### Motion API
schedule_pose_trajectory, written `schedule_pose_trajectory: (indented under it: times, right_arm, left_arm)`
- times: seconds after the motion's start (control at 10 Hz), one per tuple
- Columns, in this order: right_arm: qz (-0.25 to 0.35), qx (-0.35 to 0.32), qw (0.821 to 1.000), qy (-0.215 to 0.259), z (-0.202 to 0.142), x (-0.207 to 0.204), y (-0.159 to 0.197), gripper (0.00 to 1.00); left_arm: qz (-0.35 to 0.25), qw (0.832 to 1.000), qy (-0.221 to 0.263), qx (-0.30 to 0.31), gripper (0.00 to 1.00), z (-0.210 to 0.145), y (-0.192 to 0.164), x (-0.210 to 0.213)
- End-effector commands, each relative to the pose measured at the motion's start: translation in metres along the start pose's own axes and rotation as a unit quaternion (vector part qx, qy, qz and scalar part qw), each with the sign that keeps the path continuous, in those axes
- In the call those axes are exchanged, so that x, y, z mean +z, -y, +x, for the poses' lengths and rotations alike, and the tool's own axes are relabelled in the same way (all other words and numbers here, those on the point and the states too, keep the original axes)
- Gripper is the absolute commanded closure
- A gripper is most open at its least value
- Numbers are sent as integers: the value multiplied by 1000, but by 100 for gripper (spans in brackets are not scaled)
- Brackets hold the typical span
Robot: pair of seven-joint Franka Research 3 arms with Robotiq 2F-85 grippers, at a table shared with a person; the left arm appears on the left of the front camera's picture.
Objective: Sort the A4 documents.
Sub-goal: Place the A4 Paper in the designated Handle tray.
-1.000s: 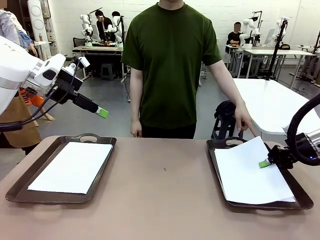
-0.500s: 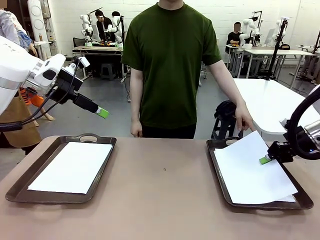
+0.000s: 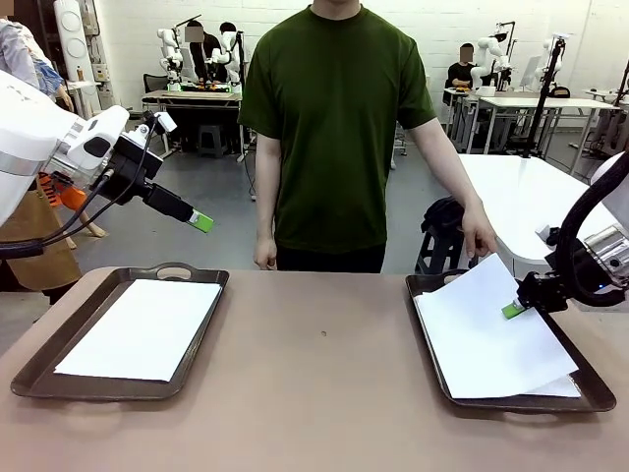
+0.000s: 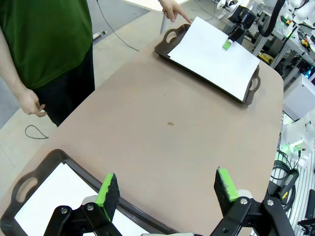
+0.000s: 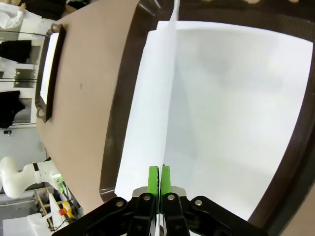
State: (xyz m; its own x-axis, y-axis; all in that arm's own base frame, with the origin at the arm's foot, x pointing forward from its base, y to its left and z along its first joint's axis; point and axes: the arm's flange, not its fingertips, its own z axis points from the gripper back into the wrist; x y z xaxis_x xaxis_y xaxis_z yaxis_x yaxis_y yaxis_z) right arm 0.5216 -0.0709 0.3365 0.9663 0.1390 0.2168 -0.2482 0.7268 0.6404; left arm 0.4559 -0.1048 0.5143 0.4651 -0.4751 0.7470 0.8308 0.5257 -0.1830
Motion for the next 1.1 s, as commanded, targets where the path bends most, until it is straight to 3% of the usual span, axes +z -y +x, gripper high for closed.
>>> schedule_pose_trajectory:
  times: [0.0, 0.1, 0.2, 0.3, 0.4, 0.5, 0.6, 0.7, 1.0]
  right_arm:
    - [-28, -12, 1000, -7, -3, 4, 2, 77]
    - [-43, -14, 999, -4, -4, 8, 3, 60]
    - [-62, -16, 998, 0, -6, 11, 3, 58]
    - [-85, -15, 996, 1, -7, 15, 3, 41]
    - [-102, -16, 995, 6, -8, 21, 4, 39]
    - [-118, -19, 993, 8, -9, 27, 5, 21]
    - [-126, -24, 992, 10, -10, 32, 7, 19]
    - [-130, -28, 991, 13, -10, 35, 9, 2]
    - [-134, -38, 990, -5, -10, 33, 6, 0]
  left_arm:
    - [0, 1000, 1, -1, 0, 0, 0, 1]
    - [0, 1000, 1, -1, 0, 0, 0, 1]
    - [0, 1000, 1, -1, 0, 0, 0, 1]
    - [0, 1000, 1, -1, 0, 0, 0, 1]
    - [0, 1000, 1, -1, 0, 0, 0, 1]
    - [0, 1000, 1, -1, 0, 0, 0, 1]
    - [0, 1000, 1, -1, 0, 0, 0, 1]
    - [0, 1000, 1, -1, 0, 0, 0, 1]
    - [0, 1000, 1, -1, 0, 0, 0, 1]
